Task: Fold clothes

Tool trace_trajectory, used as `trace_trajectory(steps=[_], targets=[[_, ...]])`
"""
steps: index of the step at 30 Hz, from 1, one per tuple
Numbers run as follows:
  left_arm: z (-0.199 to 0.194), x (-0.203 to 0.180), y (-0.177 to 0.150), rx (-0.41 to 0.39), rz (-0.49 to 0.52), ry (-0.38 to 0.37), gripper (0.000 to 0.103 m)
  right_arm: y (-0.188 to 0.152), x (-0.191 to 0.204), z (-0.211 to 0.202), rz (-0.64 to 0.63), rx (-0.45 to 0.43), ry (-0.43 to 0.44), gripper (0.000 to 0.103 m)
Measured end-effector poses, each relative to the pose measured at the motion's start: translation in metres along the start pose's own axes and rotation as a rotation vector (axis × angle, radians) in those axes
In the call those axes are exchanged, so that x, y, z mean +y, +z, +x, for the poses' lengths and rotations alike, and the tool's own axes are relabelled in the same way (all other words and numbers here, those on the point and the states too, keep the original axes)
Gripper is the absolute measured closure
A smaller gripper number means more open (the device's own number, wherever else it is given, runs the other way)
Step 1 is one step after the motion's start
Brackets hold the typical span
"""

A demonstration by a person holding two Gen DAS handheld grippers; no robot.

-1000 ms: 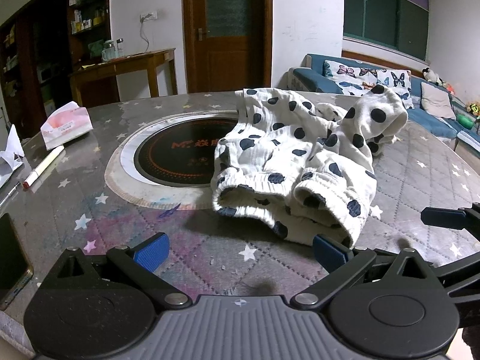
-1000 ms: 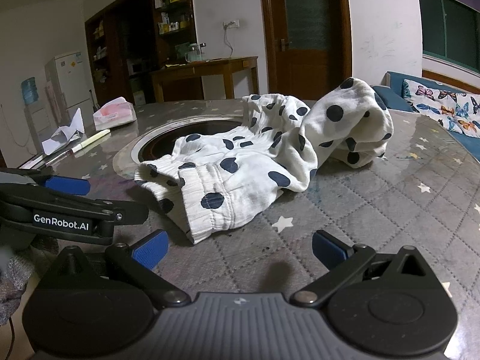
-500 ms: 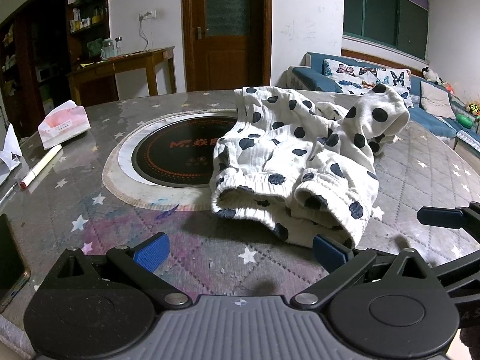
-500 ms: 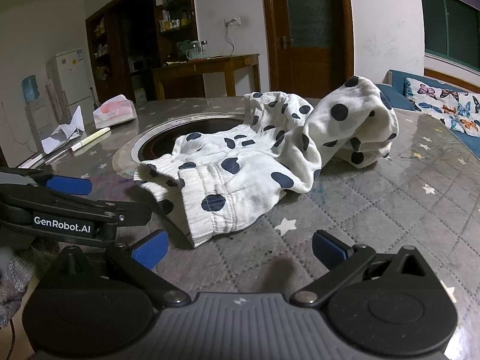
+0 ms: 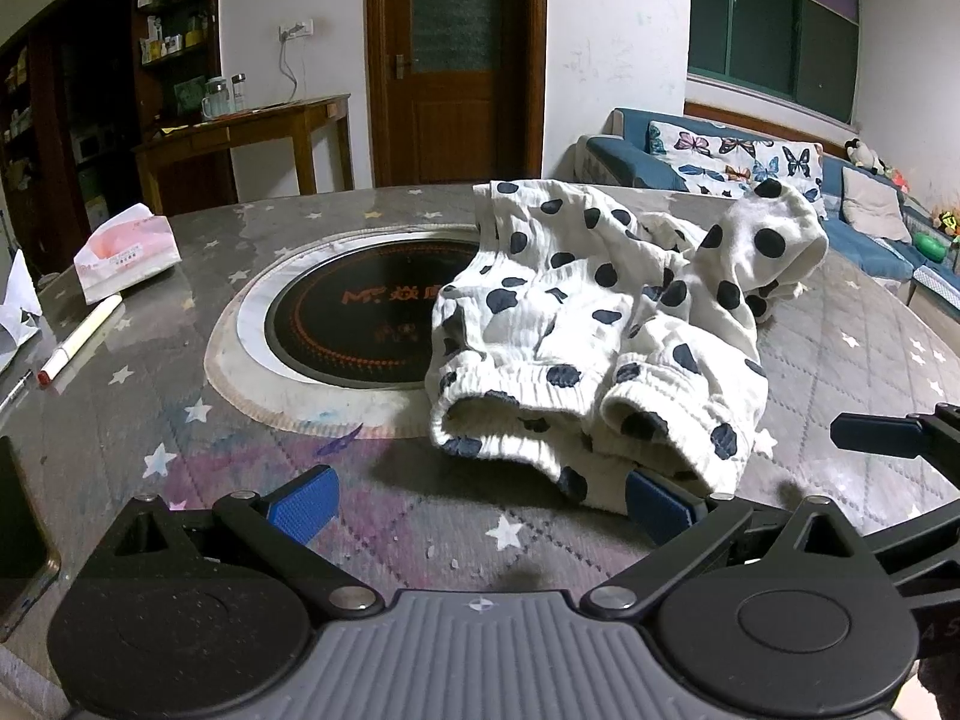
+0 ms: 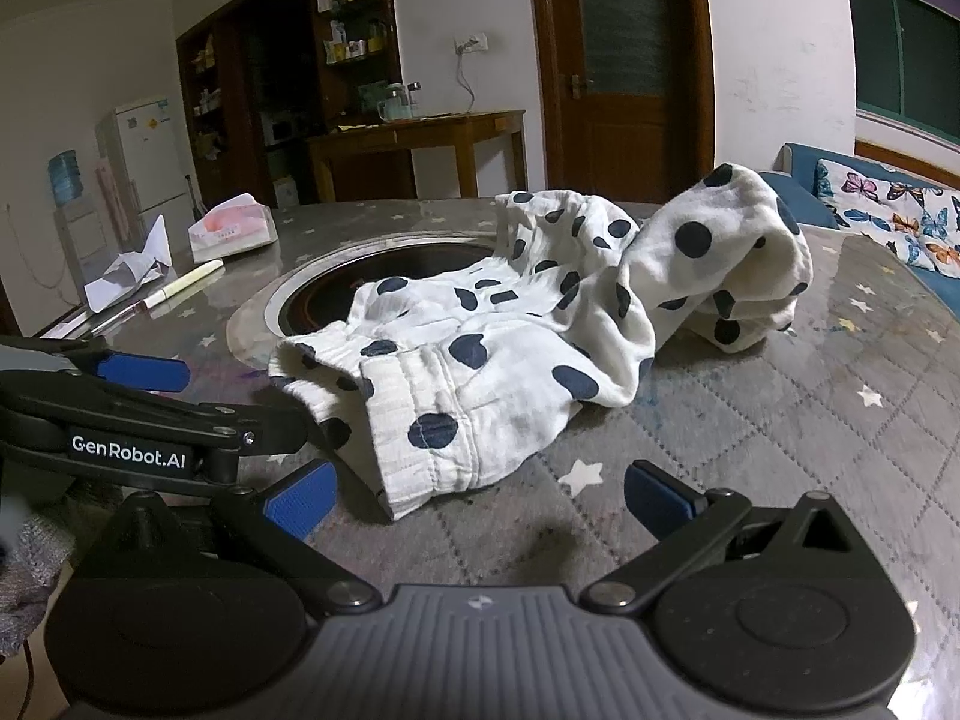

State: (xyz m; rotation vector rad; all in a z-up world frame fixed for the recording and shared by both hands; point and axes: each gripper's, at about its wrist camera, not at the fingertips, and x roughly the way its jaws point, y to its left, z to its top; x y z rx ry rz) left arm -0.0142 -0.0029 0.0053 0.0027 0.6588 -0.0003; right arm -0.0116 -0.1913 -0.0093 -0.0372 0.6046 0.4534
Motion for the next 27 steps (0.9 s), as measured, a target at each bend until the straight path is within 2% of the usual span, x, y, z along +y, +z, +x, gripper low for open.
trace_trajectory(steps=[19, 22, 27], targets=[[0.025, 0.021, 0.022, -0.006, 0.039, 0.042, 0.000, 0.024, 0.004, 0.017, -0.069, -0.010, -0.011, 0.001], [0.031, 0.024, 0.027, -0.009, 0.068, 0.043, 0.001, 0.029, 0.006, 0.022, -0.087, -0.008, -0.011, 0.006], [0.042, 0.023, 0.029, -0.006, 0.148, 0.023, 0.013, 0.036, 0.011, 0.031, -0.118, -0.003, -0.009, 0.011]])
